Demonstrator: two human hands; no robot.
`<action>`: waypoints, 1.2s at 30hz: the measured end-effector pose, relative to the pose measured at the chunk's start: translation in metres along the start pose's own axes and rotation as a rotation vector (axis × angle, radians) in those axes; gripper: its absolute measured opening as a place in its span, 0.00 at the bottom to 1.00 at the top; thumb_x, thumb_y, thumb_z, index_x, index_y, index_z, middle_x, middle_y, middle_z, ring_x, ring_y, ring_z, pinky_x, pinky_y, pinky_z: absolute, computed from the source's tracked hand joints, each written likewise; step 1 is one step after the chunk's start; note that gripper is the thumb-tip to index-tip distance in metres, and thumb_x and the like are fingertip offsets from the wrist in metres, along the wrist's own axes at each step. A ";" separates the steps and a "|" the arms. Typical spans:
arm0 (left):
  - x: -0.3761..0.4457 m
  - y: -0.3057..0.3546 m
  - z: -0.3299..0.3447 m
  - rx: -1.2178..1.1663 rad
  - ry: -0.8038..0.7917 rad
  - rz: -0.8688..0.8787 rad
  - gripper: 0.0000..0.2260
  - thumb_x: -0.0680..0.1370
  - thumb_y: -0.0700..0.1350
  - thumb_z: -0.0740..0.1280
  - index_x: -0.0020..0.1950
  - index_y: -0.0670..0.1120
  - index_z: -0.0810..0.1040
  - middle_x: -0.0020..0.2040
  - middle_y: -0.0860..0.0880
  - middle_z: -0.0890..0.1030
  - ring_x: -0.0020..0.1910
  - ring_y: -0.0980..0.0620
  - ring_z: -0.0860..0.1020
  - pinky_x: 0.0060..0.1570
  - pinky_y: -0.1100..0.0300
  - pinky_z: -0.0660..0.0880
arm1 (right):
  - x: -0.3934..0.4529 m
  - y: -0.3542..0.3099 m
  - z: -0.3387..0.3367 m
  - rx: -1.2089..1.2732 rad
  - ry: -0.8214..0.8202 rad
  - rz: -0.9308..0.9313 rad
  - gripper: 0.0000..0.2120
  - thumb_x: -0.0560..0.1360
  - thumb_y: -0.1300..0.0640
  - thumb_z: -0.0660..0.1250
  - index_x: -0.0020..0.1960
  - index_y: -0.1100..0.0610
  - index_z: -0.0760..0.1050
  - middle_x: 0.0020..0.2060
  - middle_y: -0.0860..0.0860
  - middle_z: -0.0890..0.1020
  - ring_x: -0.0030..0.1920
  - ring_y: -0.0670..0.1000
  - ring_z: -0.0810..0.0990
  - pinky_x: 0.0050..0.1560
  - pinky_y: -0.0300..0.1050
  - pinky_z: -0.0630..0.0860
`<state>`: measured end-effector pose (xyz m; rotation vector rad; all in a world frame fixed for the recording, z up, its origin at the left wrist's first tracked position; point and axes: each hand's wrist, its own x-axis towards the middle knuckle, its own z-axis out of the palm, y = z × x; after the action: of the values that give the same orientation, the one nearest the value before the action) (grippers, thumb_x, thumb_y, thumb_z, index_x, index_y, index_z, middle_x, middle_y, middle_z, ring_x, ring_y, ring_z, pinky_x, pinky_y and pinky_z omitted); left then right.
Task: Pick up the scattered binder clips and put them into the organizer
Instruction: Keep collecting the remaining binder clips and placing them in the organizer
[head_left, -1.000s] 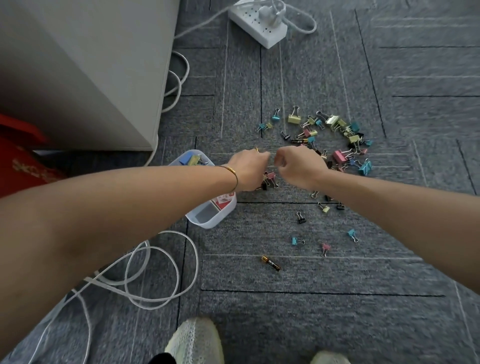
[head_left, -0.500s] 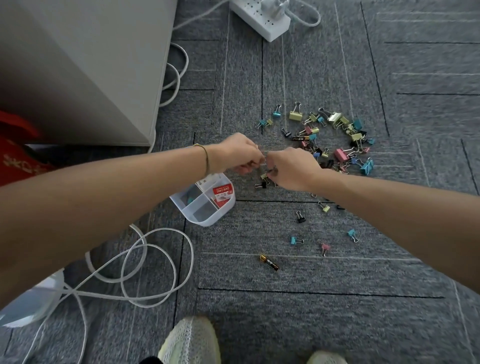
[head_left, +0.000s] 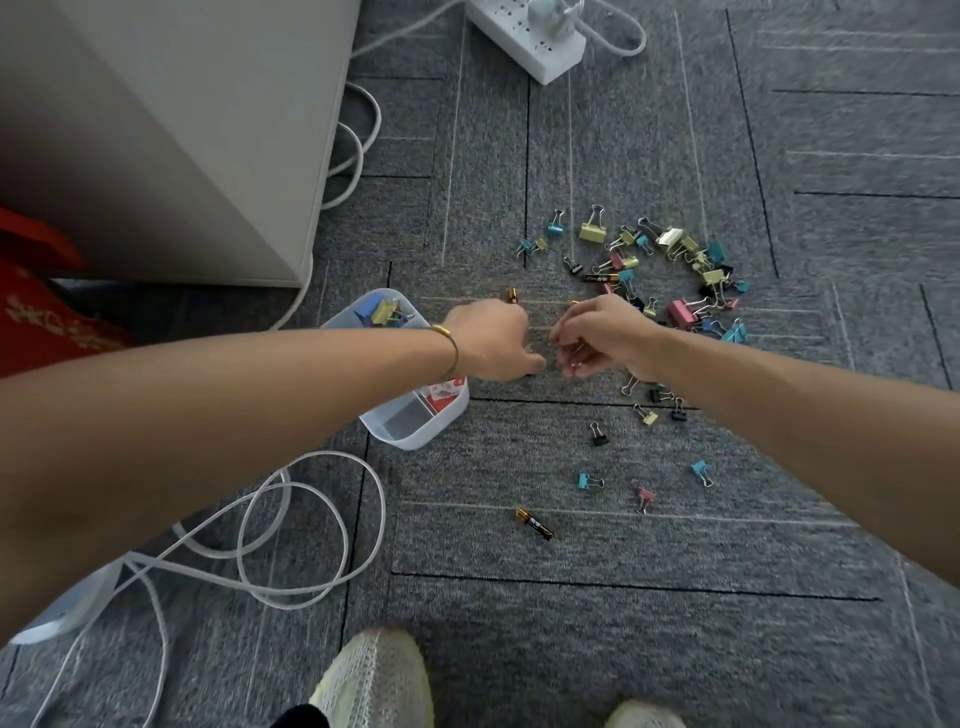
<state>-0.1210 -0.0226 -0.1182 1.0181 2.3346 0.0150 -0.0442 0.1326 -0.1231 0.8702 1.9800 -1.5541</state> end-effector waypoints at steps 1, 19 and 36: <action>-0.001 0.002 0.004 0.074 0.034 0.005 0.21 0.78 0.65 0.65 0.43 0.47 0.77 0.38 0.50 0.80 0.38 0.50 0.77 0.36 0.56 0.70 | 0.000 0.000 -0.003 0.095 -0.020 0.022 0.07 0.80 0.64 0.62 0.47 0.64 0.77 0.36 0.57 0.82 0.30 0.52 0.82 0.34 0.46 0.82; -0.019 -0.008 0.004 0.131 0.003 0.087 0.17 0.80 0.45 0.65 0.33 0.47 0.65 0.33 0.48 0.70 0.36 0.43 0.73 0.36 0.54 0.69 | 0.015 -0.001 0.027 -0.999 0.304 -0.380 0.18 0.79 0.42 0.62 0.40 0.55 0.75 0.33 0.50 0.79 0.35 0.53 0.79 0.34 0.44 0.74; 0.002 -0.031 -0.018 -1.093 -0.151 -0.157 0.14 0.83 0.33 0.56 0.47 0.40 0.79 0.33 0.47 0.77 0.28 0.55 0.72 0.22 0.65 0.67 | 0.017 -0.007 0.007 0.097 -0.190 -0.054 0.10 0.78 0.58 0.60 0.38 0.56 0.71 0.30 0.49 0.70 0.29 0.47 0.65 0.28 0.39 0.63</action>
<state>-0.1516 -0.0394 -0.1119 0.2592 1.8018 0.9881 -0.0606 0.1278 -0.1324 0.6828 1.8198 -1.7083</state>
